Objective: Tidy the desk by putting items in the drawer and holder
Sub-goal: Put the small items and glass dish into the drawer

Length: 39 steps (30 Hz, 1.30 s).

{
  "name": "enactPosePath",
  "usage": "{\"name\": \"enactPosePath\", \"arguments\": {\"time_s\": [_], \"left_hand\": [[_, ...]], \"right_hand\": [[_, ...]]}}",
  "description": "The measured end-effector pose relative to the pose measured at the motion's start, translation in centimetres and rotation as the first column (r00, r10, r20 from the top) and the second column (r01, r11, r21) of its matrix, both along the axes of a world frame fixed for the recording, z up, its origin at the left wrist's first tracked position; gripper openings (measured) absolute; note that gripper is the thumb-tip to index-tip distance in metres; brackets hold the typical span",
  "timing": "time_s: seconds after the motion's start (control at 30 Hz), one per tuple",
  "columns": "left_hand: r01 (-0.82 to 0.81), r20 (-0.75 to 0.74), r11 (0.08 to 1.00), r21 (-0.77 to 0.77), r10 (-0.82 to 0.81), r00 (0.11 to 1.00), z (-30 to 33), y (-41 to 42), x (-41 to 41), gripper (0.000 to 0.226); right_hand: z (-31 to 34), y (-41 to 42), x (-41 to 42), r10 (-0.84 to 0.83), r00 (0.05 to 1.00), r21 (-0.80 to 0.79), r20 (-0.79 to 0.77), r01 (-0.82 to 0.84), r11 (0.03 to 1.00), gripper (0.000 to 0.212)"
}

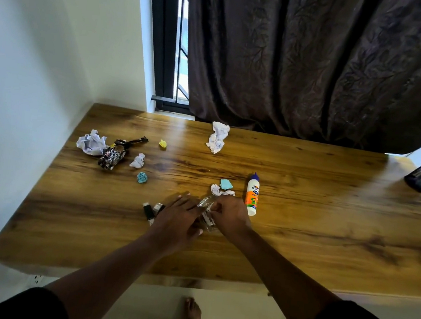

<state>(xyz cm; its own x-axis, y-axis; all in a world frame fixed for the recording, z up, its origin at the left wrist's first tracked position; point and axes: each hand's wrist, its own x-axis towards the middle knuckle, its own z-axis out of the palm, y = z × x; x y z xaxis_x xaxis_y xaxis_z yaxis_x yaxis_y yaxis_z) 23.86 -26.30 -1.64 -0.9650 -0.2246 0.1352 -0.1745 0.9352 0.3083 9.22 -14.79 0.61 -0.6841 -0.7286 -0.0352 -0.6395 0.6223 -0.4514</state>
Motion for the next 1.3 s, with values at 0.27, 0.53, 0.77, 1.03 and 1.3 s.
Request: {"name": "enactPosePath", "arguments": {"time_s": [0.27,0.53,0.77,1.03,1.3], "left_hand": [[-0.001,0.015,1.0,-0.016,0.001,1.0,-0.4,0.3,-0.1,0.07],[-0.006,-0.032,0.998,0.067,0.008,0.999,0.6,0.9,2.5,0.079],[-0.027,-0.225,0.967,0.252,0.086,0.971,-0.5,4.8,9.9,0.035],[-0.222,0.003,0.836,0.502,0.255,0.967,-5.2,9.0,13.4,0.024],[-0.621,0.488,0.228,0.75,0.444,0.752,-8.7,9.7,12.2,0.015]], "right_hand": [[-0.9,-1.1,-0.2,-0.023,0.997,0.062,-0.071,0.027,0.998,0.014],[0.3,1.5,0.8,-0.006,0.998,-0.169,-0.061,-0.004,0.986,0.009],[0.2,6.9,8.1,0.081,0.982,-0.299,-0.171,-0.13,0.945,0.023],[-4.4,10.2,14.2,0.216,0.965,-0.183,0.151,-0.188,0.965,0.019],[-8.4,10.2,13.5,-0.244,0.436,0.192,0.866,0.162,0.968,0.035]]}}
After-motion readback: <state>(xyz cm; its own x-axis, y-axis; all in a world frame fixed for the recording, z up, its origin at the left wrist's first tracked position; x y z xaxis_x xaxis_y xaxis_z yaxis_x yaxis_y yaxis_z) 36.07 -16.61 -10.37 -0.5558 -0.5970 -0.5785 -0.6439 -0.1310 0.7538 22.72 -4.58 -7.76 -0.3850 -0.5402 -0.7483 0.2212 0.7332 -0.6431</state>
